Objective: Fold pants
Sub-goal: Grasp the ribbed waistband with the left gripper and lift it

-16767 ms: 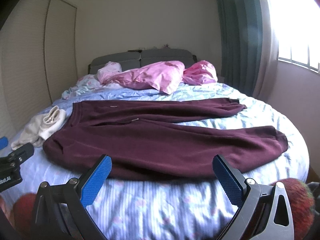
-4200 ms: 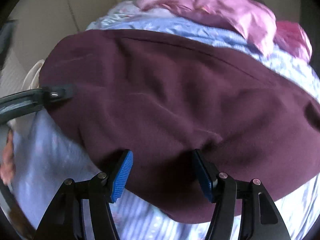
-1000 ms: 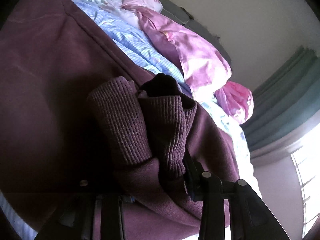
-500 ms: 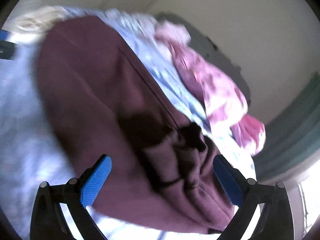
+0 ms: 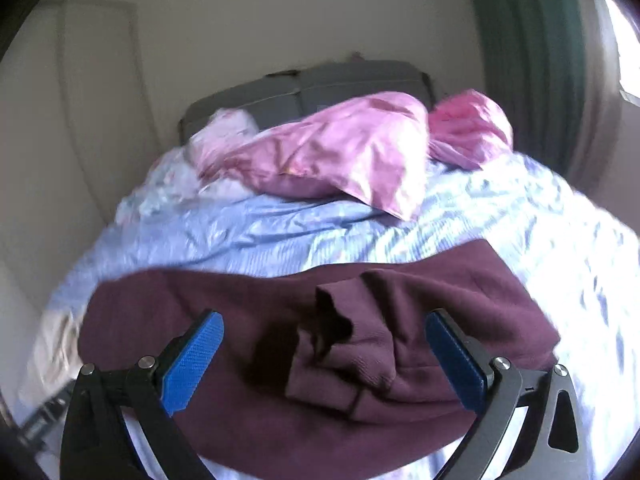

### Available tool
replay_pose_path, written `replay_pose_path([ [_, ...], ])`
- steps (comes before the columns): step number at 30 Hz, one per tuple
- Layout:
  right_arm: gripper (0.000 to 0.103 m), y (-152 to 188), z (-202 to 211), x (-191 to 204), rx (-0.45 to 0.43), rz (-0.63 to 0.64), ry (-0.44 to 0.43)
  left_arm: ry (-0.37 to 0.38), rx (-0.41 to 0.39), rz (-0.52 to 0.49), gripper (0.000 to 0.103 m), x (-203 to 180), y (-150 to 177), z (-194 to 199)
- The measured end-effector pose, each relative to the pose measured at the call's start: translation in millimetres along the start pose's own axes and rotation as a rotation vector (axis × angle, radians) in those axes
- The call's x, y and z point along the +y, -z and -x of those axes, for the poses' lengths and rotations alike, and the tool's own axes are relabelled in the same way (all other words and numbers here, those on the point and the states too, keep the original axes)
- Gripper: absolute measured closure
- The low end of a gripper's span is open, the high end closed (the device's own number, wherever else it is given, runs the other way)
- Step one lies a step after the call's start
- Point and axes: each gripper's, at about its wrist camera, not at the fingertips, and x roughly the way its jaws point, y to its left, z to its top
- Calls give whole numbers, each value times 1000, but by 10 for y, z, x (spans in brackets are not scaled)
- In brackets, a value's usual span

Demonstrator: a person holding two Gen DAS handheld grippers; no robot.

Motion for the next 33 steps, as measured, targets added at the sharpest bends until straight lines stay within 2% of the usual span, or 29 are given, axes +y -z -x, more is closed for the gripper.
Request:
replay_pose_path([
  [3, 0, 29, -152, 1, 40, -87, -36, 37, 68, 139, 4, 153, -105, -319],
  [6, 0, 143, -300, 230, 79, -42, -49, 51, 103, 243, 4, 320, -156, -582],
  [10, 0, 216, -371, 448, 68, 14, -48, 91, 167, 293, 4, 403, -160, -925],
  [12, 0, 247, -421, 517, 71, 38, -43, 79, 155, 285, 5, 387, -162, -1018],
  [13, 0, 258, -436, 528, 72, 45, -45, 70, 146, 281, 9, 386, -163, -1025],
  [14, 0, 254, -458, 525, 74, 49, -49, 55, 136, 272, 18, 364, -163, -1026],
  [15, 0, 255, -468, 520, 78, 55, -48, 14, 129, 261, 35, 334, -172, -1033],
  [16, 0, 257, -473, 489, 79, 62, -33, 6, 122, 252, 47, 329, -168, -1014],
  [17, 0, 245, -474, 463, 79, 70, -25, 3, 115, 230, 50, 298, -167, -987],
  [19, 0, 230, -465, 400, 82, 97, 8, -25, 85, 131, 61, 162, -174, -872],
  [21, 0, 201, -429, 308, 86, 115, 6, -40, 32, 27, 66, -52, -199, -678],
  [25, 1, 60, -320, -14, 86, 108, 10, -54, -84, -155, 68, -581, -228, -271],
  [29, 1, -125, -196, -408, 59, 86, 54, -44, -197, -347, 68, -1320, -229, 138],
  [33, 1, -286, -81, -947, 64, 26, 84, -7, -242, -466, 69, -1960, -142, 398],
])
